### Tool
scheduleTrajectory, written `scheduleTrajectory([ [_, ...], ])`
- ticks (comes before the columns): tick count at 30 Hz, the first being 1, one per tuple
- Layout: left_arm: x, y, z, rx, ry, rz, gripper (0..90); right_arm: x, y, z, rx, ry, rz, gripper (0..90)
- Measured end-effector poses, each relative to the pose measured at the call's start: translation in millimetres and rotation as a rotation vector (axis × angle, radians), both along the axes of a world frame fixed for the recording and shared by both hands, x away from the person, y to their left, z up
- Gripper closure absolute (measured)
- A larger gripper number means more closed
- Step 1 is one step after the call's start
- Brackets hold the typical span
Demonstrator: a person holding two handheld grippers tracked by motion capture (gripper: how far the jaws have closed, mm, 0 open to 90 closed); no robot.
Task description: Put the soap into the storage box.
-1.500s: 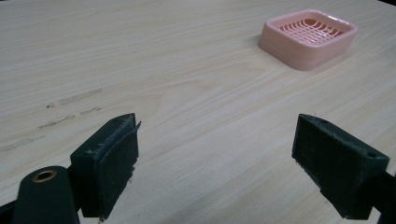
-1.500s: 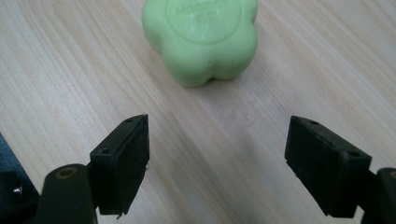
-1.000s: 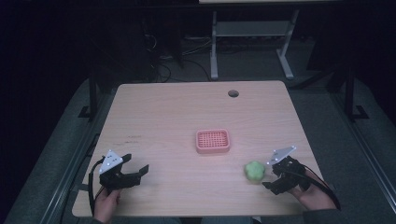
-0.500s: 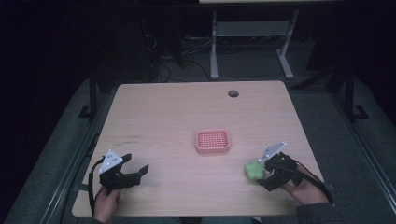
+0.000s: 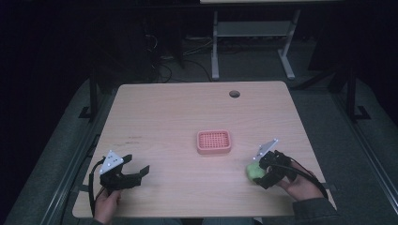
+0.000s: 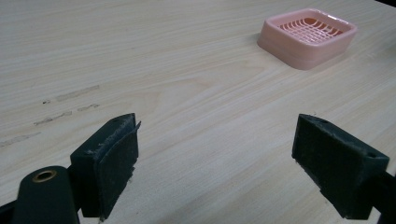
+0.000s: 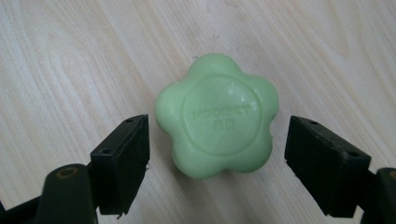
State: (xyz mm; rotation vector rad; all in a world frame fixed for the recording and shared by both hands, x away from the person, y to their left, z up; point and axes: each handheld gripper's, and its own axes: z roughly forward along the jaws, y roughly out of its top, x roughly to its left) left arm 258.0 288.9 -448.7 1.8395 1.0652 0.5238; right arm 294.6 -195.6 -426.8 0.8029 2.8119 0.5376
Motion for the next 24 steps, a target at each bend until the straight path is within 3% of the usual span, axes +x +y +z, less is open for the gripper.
scheduleTrajectory([
  [10,0.0,0.2,0.0,0.008,-0.001,-0.005,14.2,8.5,13.2,-6.7,-0.033,0.018,0.021,21.8],
  [24,0.5,-1.6,-0.1,0.012,-0.003,-0.016,14.3,10.5,19.5,-16.8,-0.058,0.028,-0.002,21.6],
])
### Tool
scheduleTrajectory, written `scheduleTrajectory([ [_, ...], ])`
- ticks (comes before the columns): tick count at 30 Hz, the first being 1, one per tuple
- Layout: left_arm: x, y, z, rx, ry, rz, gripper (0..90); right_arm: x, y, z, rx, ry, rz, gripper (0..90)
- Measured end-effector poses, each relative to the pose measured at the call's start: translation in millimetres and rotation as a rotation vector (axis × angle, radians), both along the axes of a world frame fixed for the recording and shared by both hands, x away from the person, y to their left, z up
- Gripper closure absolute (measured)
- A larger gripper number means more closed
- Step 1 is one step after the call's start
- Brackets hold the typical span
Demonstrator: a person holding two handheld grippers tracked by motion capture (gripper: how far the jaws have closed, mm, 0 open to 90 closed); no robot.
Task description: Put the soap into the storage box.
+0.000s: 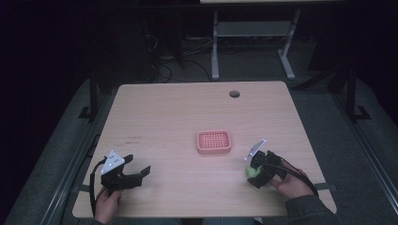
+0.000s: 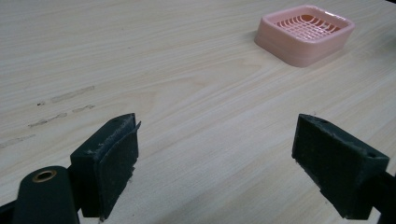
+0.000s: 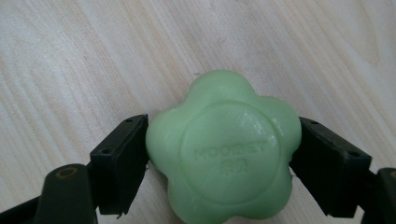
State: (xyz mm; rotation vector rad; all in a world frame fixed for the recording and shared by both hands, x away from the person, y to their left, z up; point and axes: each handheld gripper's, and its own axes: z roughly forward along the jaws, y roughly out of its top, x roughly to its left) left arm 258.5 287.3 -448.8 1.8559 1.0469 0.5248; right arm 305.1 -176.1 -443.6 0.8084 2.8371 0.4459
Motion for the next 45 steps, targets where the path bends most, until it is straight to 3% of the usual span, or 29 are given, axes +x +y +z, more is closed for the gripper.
scheduleTrajectory([
  [5,0.4,-1.8,-0.2,0.002,0.001,-0.008,14.3,0.7,-0.9,-1.7,0.002,-0.001,-0.008,22.7],
  [16,0.1,-3.5,0.5,0.008,-0.001,-0.020,14.3,4.3,-3.2,-4.6,0.036,0.042,-0.052,23.3],
  [31,-0.1,1.9,0.0,0.004,0.002,0.009,14.3,4.8,-11.2,-2.3,0.087,0.062,-0.060,24.7],
  [45,-0.2,1.3,0.1,0.001,0.000,0.011,14.3,4.6,-6.8,6.3,0.081,0.051,-0.016,25.1],
])
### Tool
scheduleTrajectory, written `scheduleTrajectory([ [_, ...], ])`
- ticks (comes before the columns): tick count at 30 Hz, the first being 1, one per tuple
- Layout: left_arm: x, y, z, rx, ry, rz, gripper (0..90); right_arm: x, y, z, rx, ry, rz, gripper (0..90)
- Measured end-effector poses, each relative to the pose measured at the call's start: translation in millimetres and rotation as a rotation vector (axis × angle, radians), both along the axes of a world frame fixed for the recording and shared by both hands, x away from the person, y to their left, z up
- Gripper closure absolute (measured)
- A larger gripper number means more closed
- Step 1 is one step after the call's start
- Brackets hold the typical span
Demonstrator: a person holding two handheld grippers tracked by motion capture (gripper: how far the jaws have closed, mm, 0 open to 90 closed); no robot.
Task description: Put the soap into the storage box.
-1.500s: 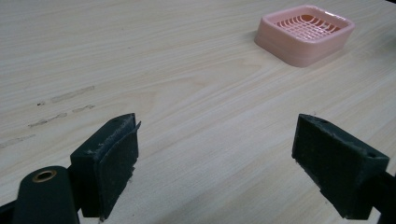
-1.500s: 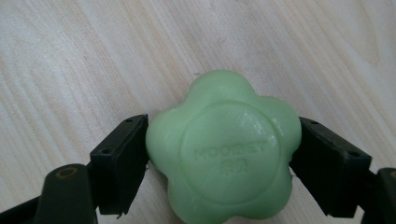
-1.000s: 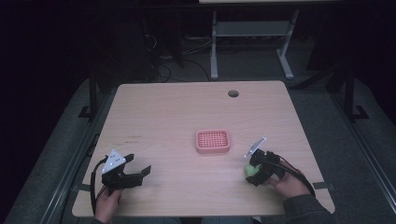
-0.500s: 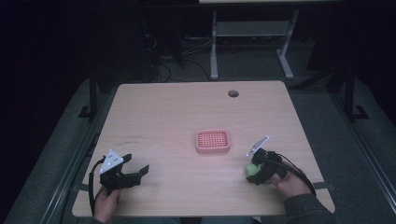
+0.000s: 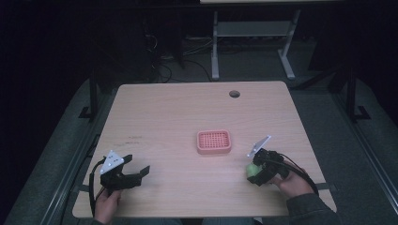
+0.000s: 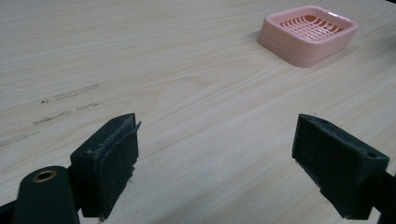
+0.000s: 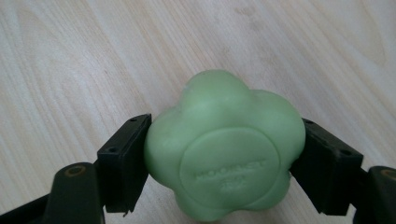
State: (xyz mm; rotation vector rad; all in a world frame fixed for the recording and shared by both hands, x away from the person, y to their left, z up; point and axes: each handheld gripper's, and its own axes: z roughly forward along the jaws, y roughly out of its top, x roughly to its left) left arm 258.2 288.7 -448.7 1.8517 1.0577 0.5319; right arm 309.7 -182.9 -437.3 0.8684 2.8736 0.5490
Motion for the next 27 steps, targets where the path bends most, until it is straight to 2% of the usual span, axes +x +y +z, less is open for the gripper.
scheduleTrajectory([
  [5,-0.6,0.1,0.6,-0.010,0.003,0.010,14.3,3.2,5.0,4.2,-0.017,-0.013,0.008,25.2],
  [10,-0.4,0.8,1.1,-0.008,0.001,0.011,14.3,8.2,9.1,8.1,0.001,-0.006,0.019,25.4],
  [18,-0.7,1.3,1.7,-0.007,-0.001,0.009,14.3,9.9,11.0,2.8,0.044,-0.004,0.015,25.5],
  [27,-0.8,0.9,1.4,-0.005,-0.001,0.010,14.3,12.0,14.8,-2.4,0.024,-0.005,0.009,25.7],
])
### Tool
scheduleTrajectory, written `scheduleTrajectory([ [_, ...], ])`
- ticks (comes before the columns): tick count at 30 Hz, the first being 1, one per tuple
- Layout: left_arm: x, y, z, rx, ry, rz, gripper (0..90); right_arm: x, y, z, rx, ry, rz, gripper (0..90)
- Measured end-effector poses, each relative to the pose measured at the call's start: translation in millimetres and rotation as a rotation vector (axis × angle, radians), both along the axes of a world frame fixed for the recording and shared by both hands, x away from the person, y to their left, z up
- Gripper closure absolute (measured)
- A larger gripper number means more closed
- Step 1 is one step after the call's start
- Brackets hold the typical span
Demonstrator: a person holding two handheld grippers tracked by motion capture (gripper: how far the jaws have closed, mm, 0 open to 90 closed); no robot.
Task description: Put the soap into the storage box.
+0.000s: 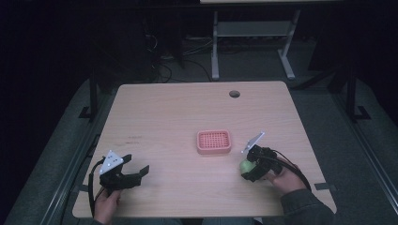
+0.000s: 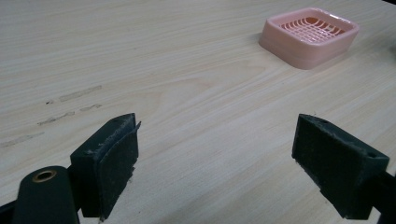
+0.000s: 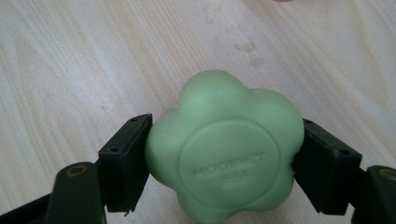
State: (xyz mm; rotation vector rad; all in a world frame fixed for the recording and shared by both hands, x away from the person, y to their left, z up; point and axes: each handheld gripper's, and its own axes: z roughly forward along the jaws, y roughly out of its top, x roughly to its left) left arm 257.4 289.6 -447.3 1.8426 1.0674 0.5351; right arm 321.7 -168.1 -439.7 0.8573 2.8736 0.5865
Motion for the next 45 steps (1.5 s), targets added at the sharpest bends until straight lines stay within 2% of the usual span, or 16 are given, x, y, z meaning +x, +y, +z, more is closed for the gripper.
scheduleTrajectory([
  [9,-0.2,0.2,0.4,-0.002,-0.003,0.000,14.3,-0.2,3.6,-6.2,-0.003,-0.001,-0.002,25.9],
  [18,-0.5,0.8,0.6,0.002,-0.003,-0.002,14.3,-5.2,0.4,-12.9,0.053,-0.026,-0.053,25.6],
  [28,-1.1,1.1,1.1,-0.004,-0.004,0.004,14.3,-5.2,3.3,-12.3,0.031,-0.018,-0.068,26.0],
  [33,-1.2,1.8,1.7,-0.008,-0.006,0.004,14.2,-5.8,4.4,-10.8,0.033,-0.004,-0.042,26.1],
  [36,-1.5,1.9,2.2,-0.002,-0.007,0.002,14.3,-6.7,9.5,-7.7,-0.002,-0.019,-0.017,26.1],
  [38,-1.8,1.5,2.2,-0.012,-0.008,0.004,14.2,-6.0,10.1,-6.1,-0.001,-0.013,-0.012,26.1],
  [39,-1.9,1.5,2.3,-0.011,-0.007,0.005,14.2,-5.2,11.5,-2.2,-0.003,-0.027,-0.009,26.1],
  [42,-2.1,1.8,2.5,-0.013,-0.005,0.010,14.2,1.1,17.2,10.5,-0.032,-0.028,0.017,26.1],
  [45,-2.2,2.4,2.6,-0.014,-0.004,0.008,14.3,5.1,20.3,17.0,-0.040,-0.029,0.034,26.0],
])
